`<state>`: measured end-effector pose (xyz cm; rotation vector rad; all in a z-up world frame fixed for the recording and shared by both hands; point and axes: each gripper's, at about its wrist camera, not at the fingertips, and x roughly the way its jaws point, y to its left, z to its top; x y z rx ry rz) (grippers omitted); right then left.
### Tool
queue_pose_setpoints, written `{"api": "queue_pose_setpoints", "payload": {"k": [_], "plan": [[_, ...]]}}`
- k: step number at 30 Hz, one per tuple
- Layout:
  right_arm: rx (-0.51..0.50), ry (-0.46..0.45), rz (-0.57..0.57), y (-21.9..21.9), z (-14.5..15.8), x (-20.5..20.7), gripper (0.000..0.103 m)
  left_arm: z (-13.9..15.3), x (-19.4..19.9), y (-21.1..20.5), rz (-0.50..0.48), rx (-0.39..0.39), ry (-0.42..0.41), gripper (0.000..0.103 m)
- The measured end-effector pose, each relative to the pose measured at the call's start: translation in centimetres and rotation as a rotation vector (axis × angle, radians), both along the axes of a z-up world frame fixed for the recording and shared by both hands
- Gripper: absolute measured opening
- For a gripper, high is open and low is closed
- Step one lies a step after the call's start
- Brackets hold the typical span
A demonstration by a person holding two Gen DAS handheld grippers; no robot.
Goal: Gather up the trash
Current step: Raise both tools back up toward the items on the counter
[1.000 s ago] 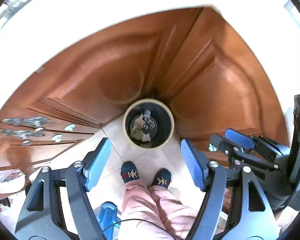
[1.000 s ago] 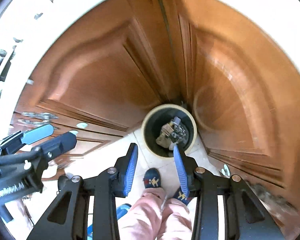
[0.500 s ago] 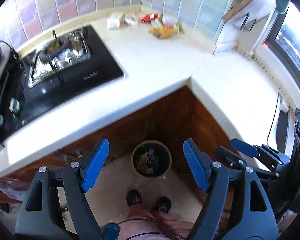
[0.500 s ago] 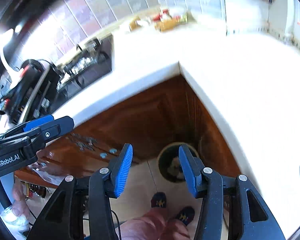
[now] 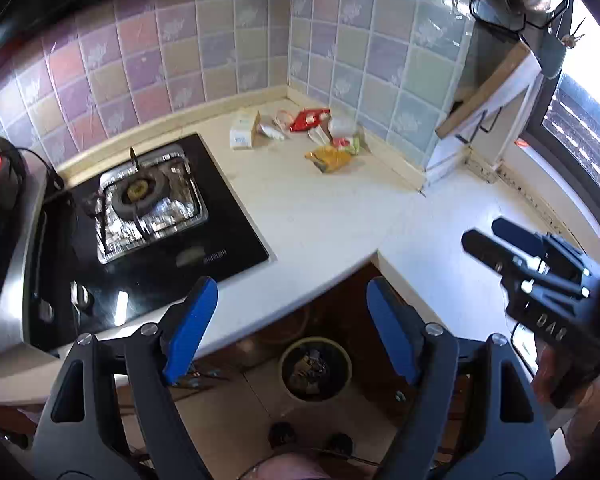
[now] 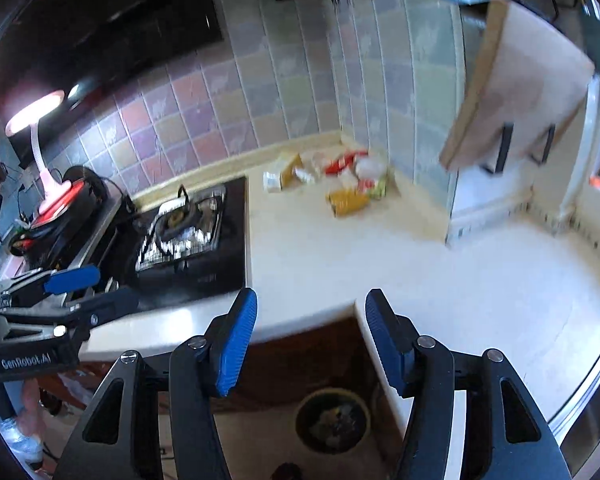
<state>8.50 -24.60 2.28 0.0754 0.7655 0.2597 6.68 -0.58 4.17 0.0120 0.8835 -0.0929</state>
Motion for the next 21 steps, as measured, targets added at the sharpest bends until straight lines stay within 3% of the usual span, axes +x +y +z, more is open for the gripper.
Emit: {"api": "queue_pose_setpoints", "payload": {"k": [5, 10, 14, 21], "plan": [[-0.012, -0.089, -0.012, 0.2, 4.4, 5.0, 0.069, 3.4, 3.4, 1.4, 0.015, 0.014, -0.045, 0.075], [-0.03, -0.075, -0.013, 0.9, 5.5, 11.8, 0.07, 4.4, 8.6, 2.8, 0.009, 0.022, -0.049, 0.075], [-0.056, -0.034, -0.025, 2.0, 3.7, 18.2, 0.07, 3.5, 14.1, 4.0, -0.007, 0.024, -0.035, 0.075], [-0.111, 0.074, -0.01, 4.9, -2.4, 30.7, 0.07, -0.2, 27.1, 5.7, -0.109, 0.013, 0.042, 0.075]]}}
